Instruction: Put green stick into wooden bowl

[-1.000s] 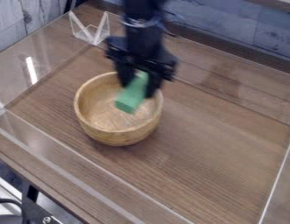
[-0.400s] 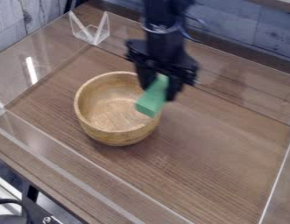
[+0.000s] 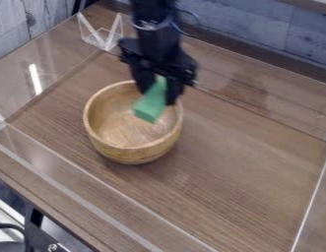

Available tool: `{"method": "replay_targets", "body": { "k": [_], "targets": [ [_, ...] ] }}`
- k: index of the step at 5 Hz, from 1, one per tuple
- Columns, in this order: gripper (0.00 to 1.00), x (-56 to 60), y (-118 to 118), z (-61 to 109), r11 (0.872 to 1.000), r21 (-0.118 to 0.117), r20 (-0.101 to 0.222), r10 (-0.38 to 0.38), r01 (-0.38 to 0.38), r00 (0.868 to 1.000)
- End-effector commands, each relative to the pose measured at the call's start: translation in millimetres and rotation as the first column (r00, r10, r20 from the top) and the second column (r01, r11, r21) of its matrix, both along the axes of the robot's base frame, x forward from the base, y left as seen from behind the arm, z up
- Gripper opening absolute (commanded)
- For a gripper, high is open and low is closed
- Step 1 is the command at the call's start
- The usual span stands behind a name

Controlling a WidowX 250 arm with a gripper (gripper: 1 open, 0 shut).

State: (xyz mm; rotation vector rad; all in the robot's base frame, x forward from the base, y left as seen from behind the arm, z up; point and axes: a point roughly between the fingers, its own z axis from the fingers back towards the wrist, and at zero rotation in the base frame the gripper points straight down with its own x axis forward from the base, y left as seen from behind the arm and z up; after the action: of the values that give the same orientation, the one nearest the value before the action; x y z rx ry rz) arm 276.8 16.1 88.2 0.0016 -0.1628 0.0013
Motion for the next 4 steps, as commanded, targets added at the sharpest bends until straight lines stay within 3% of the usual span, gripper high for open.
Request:
{"method": "replay_targets", "body": {
  "k": [1, 2, 4],
  "targets": [
    [0.00, 7.5, -29, 3.3, 1.000, -0.001, 0.037, -0.009, 0.009, 0.999],
    [0.00, 2.6, 8, 2.5, 1.000, 0.008, 0.037, -0.006, 0.006, 0.999],
    [0.00, -0.1, 14, -0.2, 1.000, 0.019, 0.025, -0.008, 0.007, 1.000]
  ]
}}
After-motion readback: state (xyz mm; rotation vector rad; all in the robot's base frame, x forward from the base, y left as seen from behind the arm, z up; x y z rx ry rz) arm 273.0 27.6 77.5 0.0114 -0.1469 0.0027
